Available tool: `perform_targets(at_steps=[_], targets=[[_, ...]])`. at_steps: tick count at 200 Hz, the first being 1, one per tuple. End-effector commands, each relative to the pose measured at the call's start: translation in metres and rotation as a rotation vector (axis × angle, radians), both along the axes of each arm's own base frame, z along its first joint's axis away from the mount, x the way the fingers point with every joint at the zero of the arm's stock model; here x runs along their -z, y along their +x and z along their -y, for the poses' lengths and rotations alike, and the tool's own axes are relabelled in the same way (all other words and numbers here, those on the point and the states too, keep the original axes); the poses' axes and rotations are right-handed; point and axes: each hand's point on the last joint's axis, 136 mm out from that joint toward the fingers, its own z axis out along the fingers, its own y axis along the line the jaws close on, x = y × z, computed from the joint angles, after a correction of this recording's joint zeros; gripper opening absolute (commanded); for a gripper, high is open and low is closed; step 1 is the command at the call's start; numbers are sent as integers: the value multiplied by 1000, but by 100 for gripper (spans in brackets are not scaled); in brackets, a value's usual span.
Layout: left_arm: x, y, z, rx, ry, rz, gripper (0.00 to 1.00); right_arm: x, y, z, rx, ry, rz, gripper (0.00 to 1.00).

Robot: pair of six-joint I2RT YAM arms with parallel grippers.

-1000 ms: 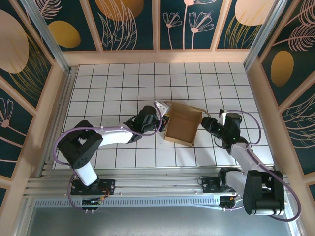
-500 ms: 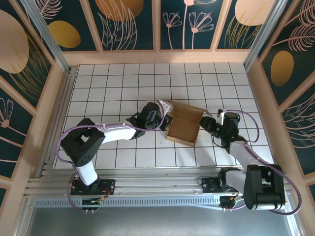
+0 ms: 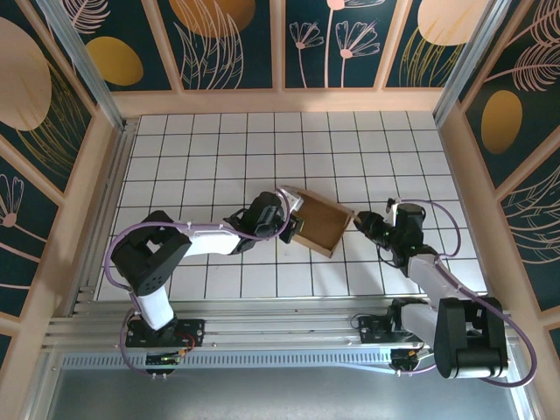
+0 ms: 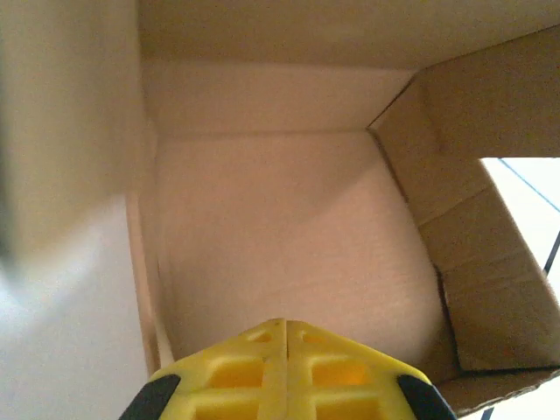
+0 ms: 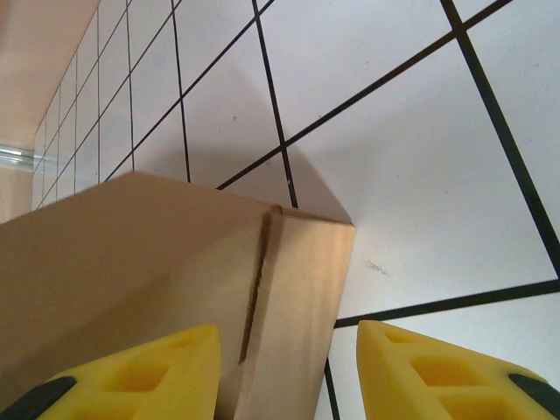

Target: Fold the paper box

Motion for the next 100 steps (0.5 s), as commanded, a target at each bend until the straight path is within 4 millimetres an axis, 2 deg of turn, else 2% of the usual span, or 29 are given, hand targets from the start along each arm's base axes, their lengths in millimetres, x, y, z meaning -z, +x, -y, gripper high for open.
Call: perform_targets(at_steps=[1,26,47,55,58,69,82,100], targets=[[-2,-10,-1,2,-35,-35,0,4,-7,3,4,-35,-1,47],[2,-13,-4,-4,-49,-47,0,3,-9,4,8,-39,9,47],[-4,-16,-6,-9,-69,-38,0,1,-10,7,21,-48,11,48],[-3,-17,-9,-14,-73,-41,3,-3,-10,8,28,-51,18,48],[-15,-17,-9,-15,-97,-23,4,-5,-10,8,30,-53,23,48],[-26,-18,-12,-26,-123,-9,8,-17,-7,10,35,-68,51,49],[-40,-20,-18,-48,-157,11,20,-38,-1,16,54,-95,98,51],[-65,-23,-27,-77,-205,48,22,-71,9,20,69,-117,167,53]])
